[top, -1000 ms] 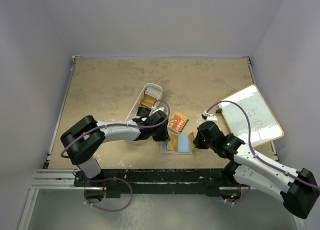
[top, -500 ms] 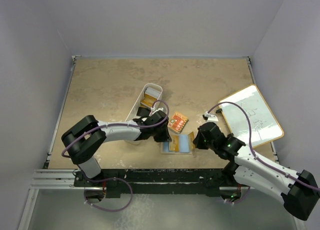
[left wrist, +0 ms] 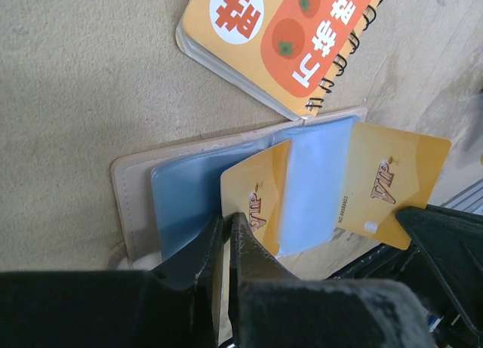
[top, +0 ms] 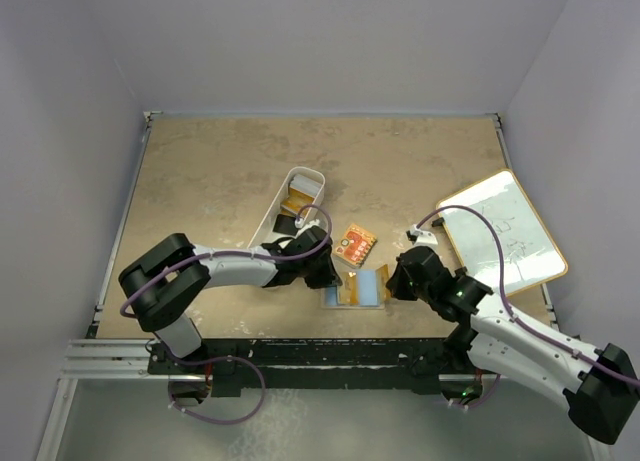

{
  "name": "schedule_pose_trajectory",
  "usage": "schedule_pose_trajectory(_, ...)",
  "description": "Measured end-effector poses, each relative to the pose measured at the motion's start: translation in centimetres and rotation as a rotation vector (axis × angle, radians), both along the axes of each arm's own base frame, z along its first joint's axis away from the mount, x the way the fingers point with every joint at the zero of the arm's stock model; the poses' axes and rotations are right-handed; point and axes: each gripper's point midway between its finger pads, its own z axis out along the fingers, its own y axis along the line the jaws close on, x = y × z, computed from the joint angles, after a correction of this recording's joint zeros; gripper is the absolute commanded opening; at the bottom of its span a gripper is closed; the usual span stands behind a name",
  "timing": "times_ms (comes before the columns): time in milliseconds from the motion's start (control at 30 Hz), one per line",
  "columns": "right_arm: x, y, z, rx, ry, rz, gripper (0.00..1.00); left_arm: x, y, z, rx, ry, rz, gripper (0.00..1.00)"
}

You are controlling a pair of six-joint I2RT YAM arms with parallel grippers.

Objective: Put the credit cards into the card holder
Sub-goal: Insert the credit card into the card holder.

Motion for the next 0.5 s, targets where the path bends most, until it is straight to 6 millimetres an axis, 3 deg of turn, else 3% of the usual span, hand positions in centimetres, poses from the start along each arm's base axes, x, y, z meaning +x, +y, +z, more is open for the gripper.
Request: schedule_pose_trajectory(500,-0.06,0.17,-0.06,0.018,-0.004,0.001,0.00,0.29,-0.20,0.15,-0.019,0.000,0.028,0.00)
